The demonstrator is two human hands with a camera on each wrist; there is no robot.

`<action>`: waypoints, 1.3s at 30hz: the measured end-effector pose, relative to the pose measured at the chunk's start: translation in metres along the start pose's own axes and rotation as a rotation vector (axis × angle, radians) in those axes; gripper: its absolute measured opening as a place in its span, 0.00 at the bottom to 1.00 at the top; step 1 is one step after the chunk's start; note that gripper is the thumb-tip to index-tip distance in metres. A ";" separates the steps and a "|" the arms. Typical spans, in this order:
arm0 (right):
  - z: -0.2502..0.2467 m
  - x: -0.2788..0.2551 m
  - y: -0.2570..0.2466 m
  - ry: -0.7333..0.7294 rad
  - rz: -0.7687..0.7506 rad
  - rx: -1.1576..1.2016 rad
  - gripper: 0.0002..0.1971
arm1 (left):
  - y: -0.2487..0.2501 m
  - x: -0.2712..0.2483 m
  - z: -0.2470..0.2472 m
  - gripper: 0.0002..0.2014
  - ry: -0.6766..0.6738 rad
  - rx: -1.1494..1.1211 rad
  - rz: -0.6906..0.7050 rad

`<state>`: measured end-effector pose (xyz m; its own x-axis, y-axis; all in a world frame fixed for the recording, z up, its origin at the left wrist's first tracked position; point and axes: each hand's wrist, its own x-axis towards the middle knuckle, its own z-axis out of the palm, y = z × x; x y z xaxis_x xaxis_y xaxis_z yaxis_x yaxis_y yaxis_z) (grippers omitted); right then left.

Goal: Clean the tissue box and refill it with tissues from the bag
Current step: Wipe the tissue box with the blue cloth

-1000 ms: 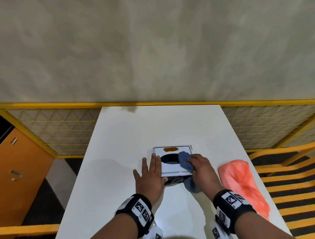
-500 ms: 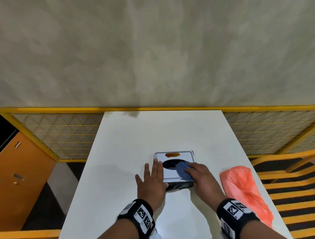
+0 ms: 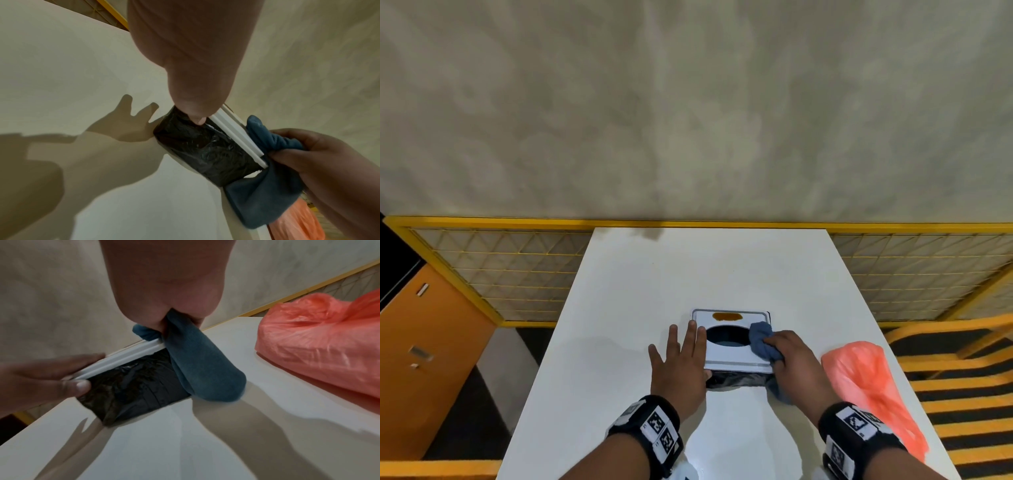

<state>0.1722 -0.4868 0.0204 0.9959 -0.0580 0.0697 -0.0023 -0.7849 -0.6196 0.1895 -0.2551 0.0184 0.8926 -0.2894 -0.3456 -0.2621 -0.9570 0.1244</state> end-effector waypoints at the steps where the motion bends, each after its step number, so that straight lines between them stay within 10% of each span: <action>1: 0.001 -0.005 -0.001 -0.006 -0.009 -0.006 0.22 | -0.002 0.001 -0.001 0.35 -0.004 -0.004 0.006; 10: -0.004 -0.047 -0.019 -0.106 0.018 0.090 0.19 | 0.010 -0.003 -0.011 0.41 0.054 0.033 0.006; 17: -0.049 -0.037 -0.027 0.147 0.181 0.274 0.06 | 0.057 -0.010 0.006 0.34 0.159 -0.040 0.205; 27: -0.053 -0.038 -0.019 0.248 0.385 0.569 0.22 | 0.075 0.003 0.011 0.29 0.168 -0.083 0.056; 39: -0.002 -0.055 -0.020 0.015 -0.249 -0.034 0.22 | 0.020 -0.014 0.017 0.28 0.181 -0.046 0.317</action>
<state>0.1178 -0.4689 0.0307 0.9647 0.1306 0.2288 0.2395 -0.7967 -0.5550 0.1652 -0.2707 0.0098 0.8210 -0.5594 -0.1140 -0.5232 -0.8172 0.2418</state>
